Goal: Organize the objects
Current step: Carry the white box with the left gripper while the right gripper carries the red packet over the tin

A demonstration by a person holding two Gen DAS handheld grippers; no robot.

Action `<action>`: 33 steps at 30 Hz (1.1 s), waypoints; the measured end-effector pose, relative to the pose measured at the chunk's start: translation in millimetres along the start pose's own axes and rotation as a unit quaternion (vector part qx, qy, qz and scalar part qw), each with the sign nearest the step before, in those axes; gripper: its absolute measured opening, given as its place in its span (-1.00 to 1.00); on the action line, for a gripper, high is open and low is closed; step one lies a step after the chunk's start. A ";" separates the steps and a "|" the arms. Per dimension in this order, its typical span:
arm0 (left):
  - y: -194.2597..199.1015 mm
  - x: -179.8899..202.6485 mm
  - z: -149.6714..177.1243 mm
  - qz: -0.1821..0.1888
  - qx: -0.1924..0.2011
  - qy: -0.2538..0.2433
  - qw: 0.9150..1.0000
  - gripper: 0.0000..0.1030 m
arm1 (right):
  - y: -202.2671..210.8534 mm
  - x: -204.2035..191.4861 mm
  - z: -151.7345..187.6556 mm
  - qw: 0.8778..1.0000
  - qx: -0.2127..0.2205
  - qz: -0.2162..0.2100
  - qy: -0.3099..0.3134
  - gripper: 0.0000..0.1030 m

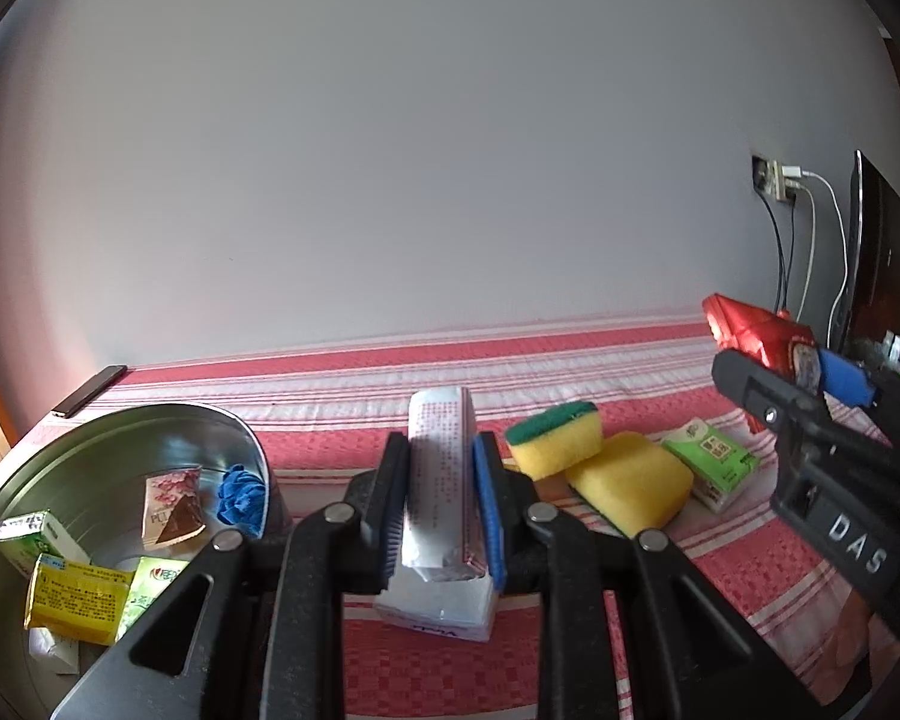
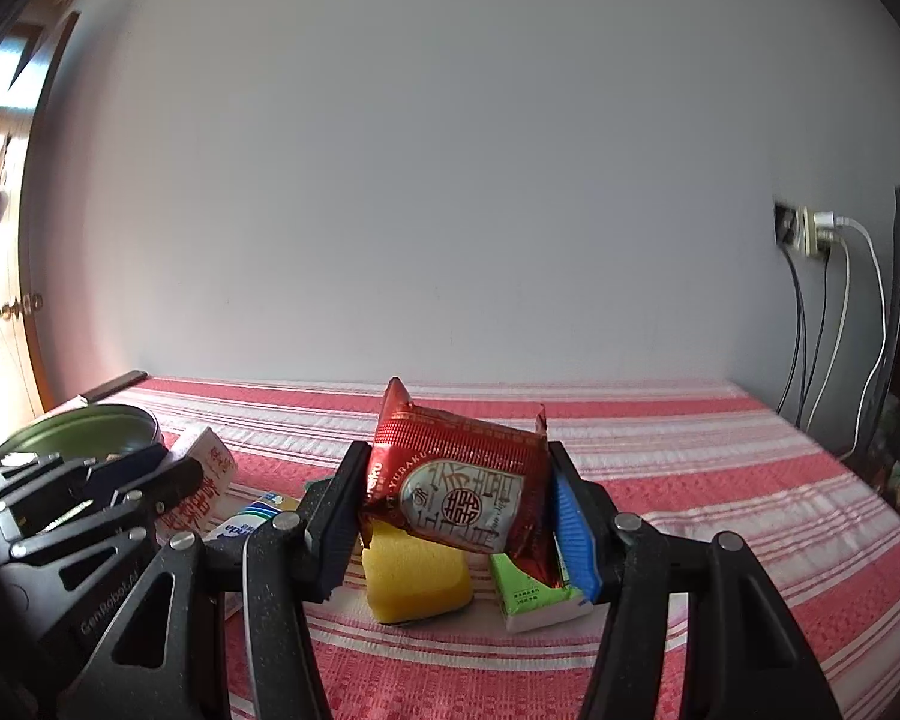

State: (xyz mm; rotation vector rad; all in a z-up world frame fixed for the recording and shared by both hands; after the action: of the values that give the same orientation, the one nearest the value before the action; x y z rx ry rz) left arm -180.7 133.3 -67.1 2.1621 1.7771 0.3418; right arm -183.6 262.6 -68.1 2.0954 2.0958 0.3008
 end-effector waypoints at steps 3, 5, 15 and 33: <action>5.7 -0.9 -1.8 -0.004 0.013 0.002 1.000 -0.59 | 0.3 5.0 -0.7 1.000 0.000 -0.002 -0.013 0.15; 9.2 -0.6 -2.9 -0.006 0.021 0.002 1.000 -0.59 | 0.1 7.2 -1.1 1.000 0.000 -0.002 -0.019 0.15; 19.9 -6.2 -6.7 -0.011 0.046 0.009 0.999 -0.59 | 4.4 7.7 -2.6 1.000 0.009 0.001 -0.016 0.15; 32.2 -16.4 -7.7 -0.030 0.073 0.027 0.996 -0.59 | 18.2 1.8 -6.9 0.999 0.034 -0.002 -0.012 0.15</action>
State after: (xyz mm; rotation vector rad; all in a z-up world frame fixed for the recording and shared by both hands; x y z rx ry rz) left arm -157.8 112.3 -47.2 2.2107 1.9491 0.2649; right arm -167.8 264.1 -56.8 2.1211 2.1250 0.2041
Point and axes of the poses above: each gripper's, at about its wrist camera, not at the fingertips, and y roughly against the way its jaws point, x to its right, z to its underside, the point moved 7 cm from there along -y, roughly the way its jaws point, and after that the axes turned 4 degrees about z, right-handed, at the moved point
